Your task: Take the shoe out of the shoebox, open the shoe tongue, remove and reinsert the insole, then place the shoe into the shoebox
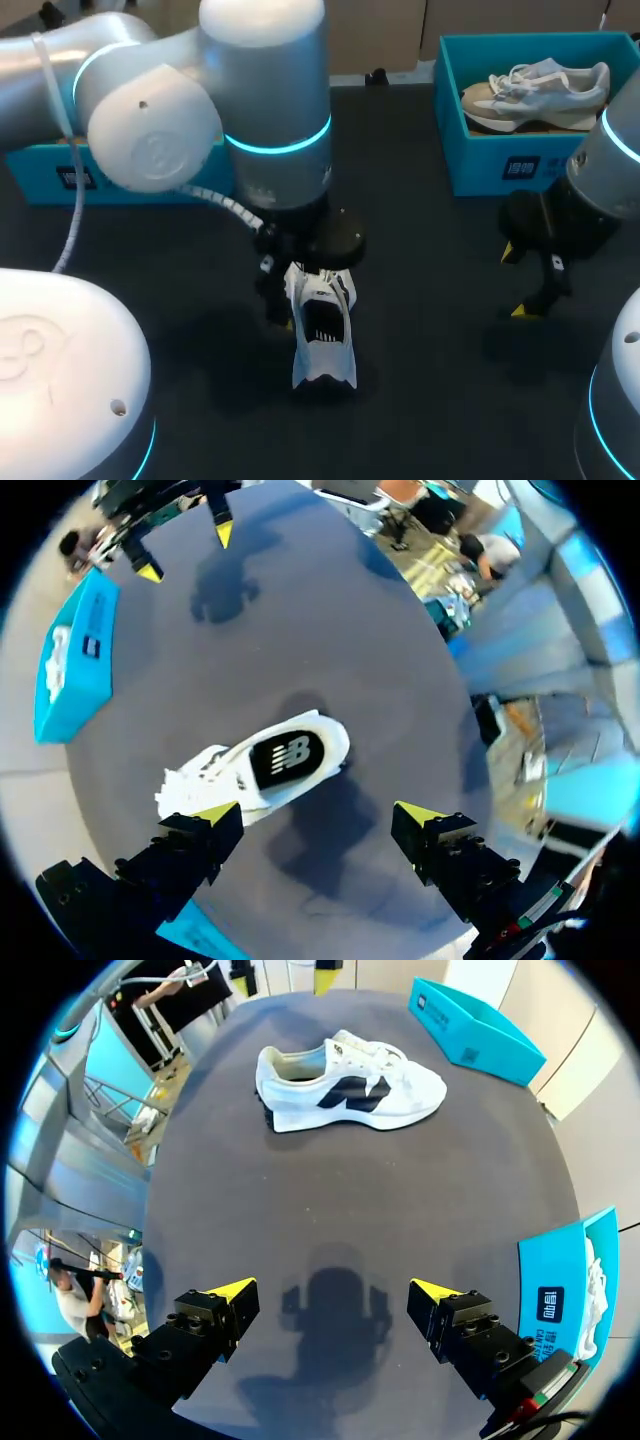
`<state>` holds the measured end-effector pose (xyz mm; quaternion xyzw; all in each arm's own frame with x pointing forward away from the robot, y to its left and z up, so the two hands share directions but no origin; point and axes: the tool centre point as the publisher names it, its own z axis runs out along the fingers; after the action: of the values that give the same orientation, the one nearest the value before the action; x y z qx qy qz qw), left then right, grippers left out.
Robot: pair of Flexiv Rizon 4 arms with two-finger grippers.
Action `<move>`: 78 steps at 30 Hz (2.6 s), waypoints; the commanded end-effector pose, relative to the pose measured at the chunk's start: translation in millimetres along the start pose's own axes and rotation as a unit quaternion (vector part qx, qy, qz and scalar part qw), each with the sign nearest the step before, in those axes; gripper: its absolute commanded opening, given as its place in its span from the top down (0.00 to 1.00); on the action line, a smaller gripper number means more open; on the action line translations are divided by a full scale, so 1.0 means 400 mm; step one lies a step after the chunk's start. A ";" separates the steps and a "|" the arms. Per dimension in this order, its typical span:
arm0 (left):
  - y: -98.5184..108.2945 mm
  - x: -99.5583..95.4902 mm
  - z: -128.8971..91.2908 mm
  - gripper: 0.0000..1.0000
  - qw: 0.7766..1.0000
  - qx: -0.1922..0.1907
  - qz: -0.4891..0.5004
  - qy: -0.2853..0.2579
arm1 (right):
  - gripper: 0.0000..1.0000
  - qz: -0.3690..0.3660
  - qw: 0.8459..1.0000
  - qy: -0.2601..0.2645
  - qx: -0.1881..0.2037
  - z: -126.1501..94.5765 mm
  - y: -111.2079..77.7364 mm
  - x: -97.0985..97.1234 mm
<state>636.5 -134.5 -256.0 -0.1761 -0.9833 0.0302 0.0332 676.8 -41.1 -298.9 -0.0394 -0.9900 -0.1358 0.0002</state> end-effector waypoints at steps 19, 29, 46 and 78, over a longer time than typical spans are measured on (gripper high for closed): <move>-0.042 0.040 0.182 0.00 0.996 0.017 -0.063 -0.057 | 0.00 -0.001 1.000 -0.001 0.000 0.001 -0.002 0.002; -0.058 0.035 0.236 0.00 0.996 0.028 -0.074 -0.048 | 0.00 -0.001 1.000 -0.001 0.000 0.001 -0.002 0.002; -0.087 0.058 0.315 0.00 0.996 0.026 -0.083 -0.035 | 0.00 -0.001 1.000 -0.001 0.000 0.001 -0.002 0.002; -0.059 0.028 0.324 1.00 0.994 0.013 -0.111 -0.010 | 0.00 -0.001 1.000 -0.001 0.000 0.001 -0.002 0.002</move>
<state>600.5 -165.6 -392.0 -0.0626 -0.9971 0.0373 0.0234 676.8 -41.0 -298.9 -0.0392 -0.9900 -0.1358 0.0002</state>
